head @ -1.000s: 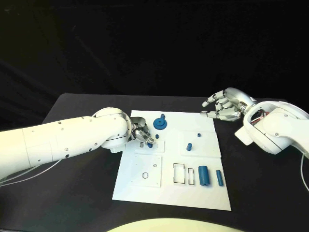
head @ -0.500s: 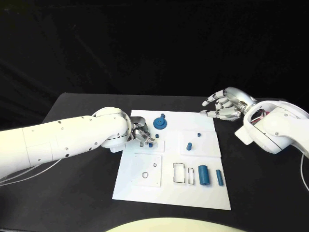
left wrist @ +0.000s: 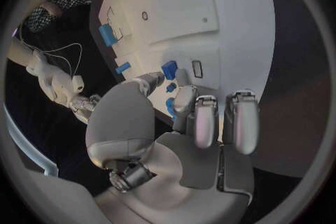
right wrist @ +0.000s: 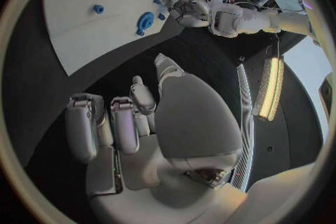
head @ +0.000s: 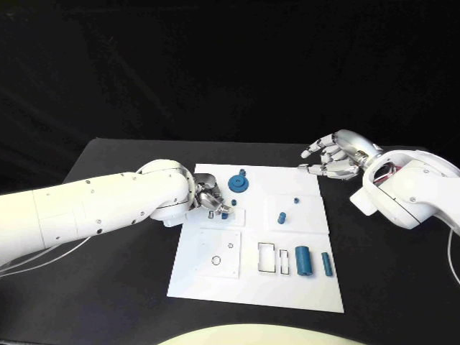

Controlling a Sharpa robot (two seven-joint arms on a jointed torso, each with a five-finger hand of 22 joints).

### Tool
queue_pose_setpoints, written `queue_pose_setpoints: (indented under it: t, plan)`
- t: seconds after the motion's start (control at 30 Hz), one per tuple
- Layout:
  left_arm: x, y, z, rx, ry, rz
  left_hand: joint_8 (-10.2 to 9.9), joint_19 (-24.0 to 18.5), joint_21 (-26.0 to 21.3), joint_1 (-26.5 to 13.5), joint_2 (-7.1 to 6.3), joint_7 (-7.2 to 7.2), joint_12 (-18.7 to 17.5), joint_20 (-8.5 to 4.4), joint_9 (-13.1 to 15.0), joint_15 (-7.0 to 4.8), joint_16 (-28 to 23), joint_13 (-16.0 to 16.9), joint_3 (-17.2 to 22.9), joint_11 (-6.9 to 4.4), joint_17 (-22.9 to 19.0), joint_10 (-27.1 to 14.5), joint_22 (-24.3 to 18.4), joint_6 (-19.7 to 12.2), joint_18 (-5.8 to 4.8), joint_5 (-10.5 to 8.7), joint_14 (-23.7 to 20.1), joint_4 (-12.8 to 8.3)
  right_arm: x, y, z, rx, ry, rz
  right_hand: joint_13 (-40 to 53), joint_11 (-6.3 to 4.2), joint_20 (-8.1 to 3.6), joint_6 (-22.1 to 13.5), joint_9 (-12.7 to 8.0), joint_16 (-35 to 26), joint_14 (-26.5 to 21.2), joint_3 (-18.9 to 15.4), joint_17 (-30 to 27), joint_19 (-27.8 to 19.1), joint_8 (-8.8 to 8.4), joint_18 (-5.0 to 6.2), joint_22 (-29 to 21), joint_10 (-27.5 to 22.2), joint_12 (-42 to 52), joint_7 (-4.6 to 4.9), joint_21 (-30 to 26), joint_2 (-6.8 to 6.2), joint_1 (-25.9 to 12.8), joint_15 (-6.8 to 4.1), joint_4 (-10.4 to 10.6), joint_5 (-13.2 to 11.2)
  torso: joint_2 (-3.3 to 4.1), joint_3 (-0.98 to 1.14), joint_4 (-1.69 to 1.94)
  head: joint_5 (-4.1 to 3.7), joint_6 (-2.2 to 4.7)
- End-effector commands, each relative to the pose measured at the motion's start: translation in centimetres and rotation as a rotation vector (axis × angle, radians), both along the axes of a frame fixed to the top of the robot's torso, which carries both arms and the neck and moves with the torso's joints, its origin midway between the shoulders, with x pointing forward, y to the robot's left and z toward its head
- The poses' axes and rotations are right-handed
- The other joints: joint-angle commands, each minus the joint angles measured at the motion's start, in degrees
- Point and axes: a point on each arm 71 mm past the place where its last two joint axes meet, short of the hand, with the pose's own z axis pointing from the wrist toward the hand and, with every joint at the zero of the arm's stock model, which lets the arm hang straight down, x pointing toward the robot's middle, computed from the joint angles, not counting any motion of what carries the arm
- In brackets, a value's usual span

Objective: Assemble the parts on the task board

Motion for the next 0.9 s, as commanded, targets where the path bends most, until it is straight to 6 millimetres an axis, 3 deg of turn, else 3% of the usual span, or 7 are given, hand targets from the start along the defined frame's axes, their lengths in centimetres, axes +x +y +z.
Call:
queue_pose_setpoints:
  t: [0.03, 0.5, 0.6, 0.77, 0.9]
  plan:
    - [-0.1, -0.1, 0.0, -0.001, 0.007, -0.009, -0.1, 0.1, -0.1, 0.5, -0.06, 0.17, 0.3, -0.28, 0.1, -0.49, 0.3, 0.0, -0.3, -0.06, 13.4, 0.4, 5.6, 0.4, -0.47, -0.24, 5.5, -0.1, -0.1, 0.1, 0.0, 0.003, -0.007, 0.013, -0.1, -0.27, -0.35, 0.2, -0.1, -0.4, 4.6, -0.1, 9.2, 2.4, 0.31, 0.76, 11.9, -0.2, 0.0, -0.04, -0.2, 0.02, -0.5, -0.38, 0.2, -0.1, 0.04, 0.0, 0.02, -0.01, 0.11]
    - [0.0, 0.3, 1.8, -0.091, 0.024, 0.031, -0.4, -0.1, -0.3, 0.9, -0.08, 0.29, -0.6, -0.3, 0.2, -0.49, 0.1, -1.2, -1.5, 0.01, 12.9, -0.4, 5.3, 0.0, -0.39, -0.68, 5.3, 0.6, 0.0, 0.0, 0.0, 0.003, -0.008, 0.008, -0.1, -0.26, -0.35, 0.1, -0.1, -0.4, 4.6, -0.2, 9.2, 2.4, 0.34, 0.78, 11.9, -0.2, 0.0, -0.04, -0.3, 0.07, -1.1, -0.37, 0.2, -0.3, -0.08, 0.0, 0.02, 0.02, 0.44]
    - [0.4, 0.6, 2.6, -0.124, 0.029, 0.053, -0.9, -1.3, -1.1, 1.1, 0.05, 0.69, -2.4, -0.13, 0.1, -0.23, -0.5, -3.5, -2.4, 0.37, 11.8, -2.0, 3.4, -0.9, 0.01, -0.66, 5.0, 0.8, 0.1, -0.1, 0.0, 0.002, -0.008, 0.006, -0.1, -0.26, -0.35, 0.1, -0.1, -0.4, 4.6, -0.2, 9.2, 2.4, 0.34, 0.78, 11.9, -0.2, 0.0, -0.04, -0.3, 0.07, -1.1, -0.37, 0.2, -0.3, -0.03, -0.01, 0.0, 0.01, 0.61]
    - [1.5, 1.6, 4.7, -0.151, 0.022, 0.075, -3.7, -2.9, -2.3, 2.0, 0.57, 2.32, -8.6, 0.76, -0.7, 0.91, -1.2, -11.8, -4.5, 1.74, 10.7, -7.1, 1.2, -4.1, 0.48, -0.51, 4.6, 0.8, 0.1, -0.1, 0.0, 0.001, -0.008, 0.004, 0.0, -0.26, -0.35, 0.1, -0.2, -0.4, 4.6, -0.3, 9.2, 2.4, 0.34, 0.77, 11.9, -0.2, 0.0, -0.04, -0.3, 0.07, -1.2, -0.37, 0.2, -0.3, -0.02, -0.01, -0.01, 0.04, 0.86]
    - [2.7, 2.4, 6.5, -0.149, 0.003, 0.084, -6.5, -3.1, -2.5, 3.7, 1.09, 3.72, -9.9, 1.66, -2.1, 1.97, -1.3, -13.8, -5.4, 2.97, 10.5, -8.6, 0.9, -6.5, 0.55, -0.36, 4.6, 0.8, 0.2, -0.2, 0.0, 0.001, -0.007, 0.003, 0.0, -0.26, -0.35, 0.1, -0.2, -0.4, 4.6, -0.3, 9.2, 2.4, 0.35, 0.77, 11.9, -0.1, 0.1, -0.04, -0.2, 0.08, -1.2, -0.37, 0.2, -0.3, -0.04, 0.06, 0.05, 0.0, 0.93]
